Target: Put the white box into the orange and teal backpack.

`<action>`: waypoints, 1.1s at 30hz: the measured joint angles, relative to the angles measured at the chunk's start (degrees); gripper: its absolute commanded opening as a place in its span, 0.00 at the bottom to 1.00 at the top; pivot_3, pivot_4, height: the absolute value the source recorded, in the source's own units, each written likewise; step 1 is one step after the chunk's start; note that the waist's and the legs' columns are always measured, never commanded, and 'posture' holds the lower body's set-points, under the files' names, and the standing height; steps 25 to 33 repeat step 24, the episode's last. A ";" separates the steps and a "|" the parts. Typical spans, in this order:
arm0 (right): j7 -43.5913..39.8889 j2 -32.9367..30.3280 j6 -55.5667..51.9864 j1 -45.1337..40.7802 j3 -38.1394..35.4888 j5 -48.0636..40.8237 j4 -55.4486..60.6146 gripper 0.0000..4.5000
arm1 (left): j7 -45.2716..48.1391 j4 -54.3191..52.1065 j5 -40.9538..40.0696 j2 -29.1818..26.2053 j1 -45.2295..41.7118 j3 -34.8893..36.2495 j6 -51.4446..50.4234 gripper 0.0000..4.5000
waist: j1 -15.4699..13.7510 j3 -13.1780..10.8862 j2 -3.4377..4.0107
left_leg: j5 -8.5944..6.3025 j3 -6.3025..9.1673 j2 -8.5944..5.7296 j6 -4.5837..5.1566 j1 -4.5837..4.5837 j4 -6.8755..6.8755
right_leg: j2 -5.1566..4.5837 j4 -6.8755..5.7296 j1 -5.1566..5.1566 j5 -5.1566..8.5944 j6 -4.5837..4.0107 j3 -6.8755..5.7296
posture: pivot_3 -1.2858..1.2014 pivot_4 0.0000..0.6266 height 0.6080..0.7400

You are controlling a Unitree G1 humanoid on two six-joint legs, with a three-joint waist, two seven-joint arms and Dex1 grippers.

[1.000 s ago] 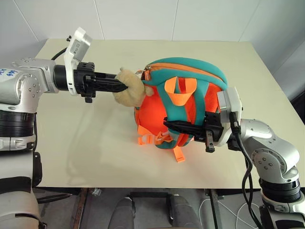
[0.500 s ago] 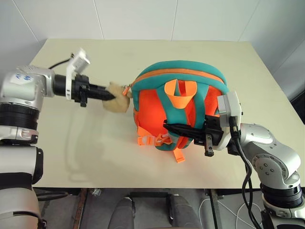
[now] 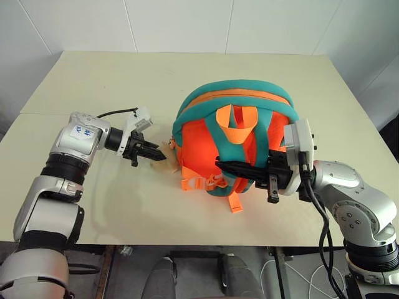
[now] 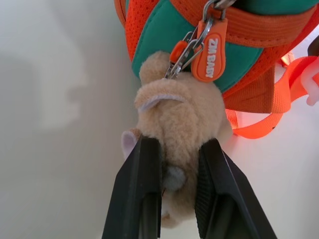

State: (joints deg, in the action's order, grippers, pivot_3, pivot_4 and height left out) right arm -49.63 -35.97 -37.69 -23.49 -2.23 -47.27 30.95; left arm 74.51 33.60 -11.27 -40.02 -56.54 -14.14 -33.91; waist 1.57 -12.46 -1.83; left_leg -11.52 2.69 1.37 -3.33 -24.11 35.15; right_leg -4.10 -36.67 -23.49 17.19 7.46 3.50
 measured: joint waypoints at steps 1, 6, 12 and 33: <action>-0.11 -1.96 -0.89 -0.12 -0.01 0.07 -0.04 0.00 | -0.57 -1.50 -1.02 0.10 1.39 1.91 -0.32 0.10 | 0.00 0.00 0.00 | 0.00 0.00 0.00 0.00 -0.01 0.00 | -0.01 0.01 -0.01 -0.02 0.00 0.00 | 0.52 0.24 1.00; -2.68 -10.70 -3.87 -0.46 -1.77 0.14 -0.98 0.36 | -1.40 -10.61 -5.00 -2.90 8.27 7.89 -3.28 0.47 | -0.02 0.00 0.00 | 0.00 -0.01 0.03 0.00 -0.03 -0.04 | -0.02 0.10 -0.01 -0.01 -0.01 -0.01 | 0.52 0.24 1.00; -6.38 -22.37 -6.12 1.40 -9.42 0.40 -2.39 0.82 | -3.20 -18.11 -8.77 -6.18 17.38 17.30 -0.79 0.91 | -0.02 0.00 0.00 | -0.02 -0.08 0.15 0.01 0.00 -0.10 | 0.04 0.13 -0.04 0.02 -0.11 -0.06 | 0.52 0.24 1.00; -13.94 -27.64 -3.36 20.62 -35.84 6.26 -8.39 1.00 | 0.80 -14.65 -17.16 -5.83 24.66 34.20 18.17 1.00 | -0.25 0.01 -0.01 | -0.02 -0.27 0.19 0.03 -0.01 -0.06 | 0.04 0.74 0.18 -0.14 -0.40 -0.01 | 0.52 0.24 1.00</action>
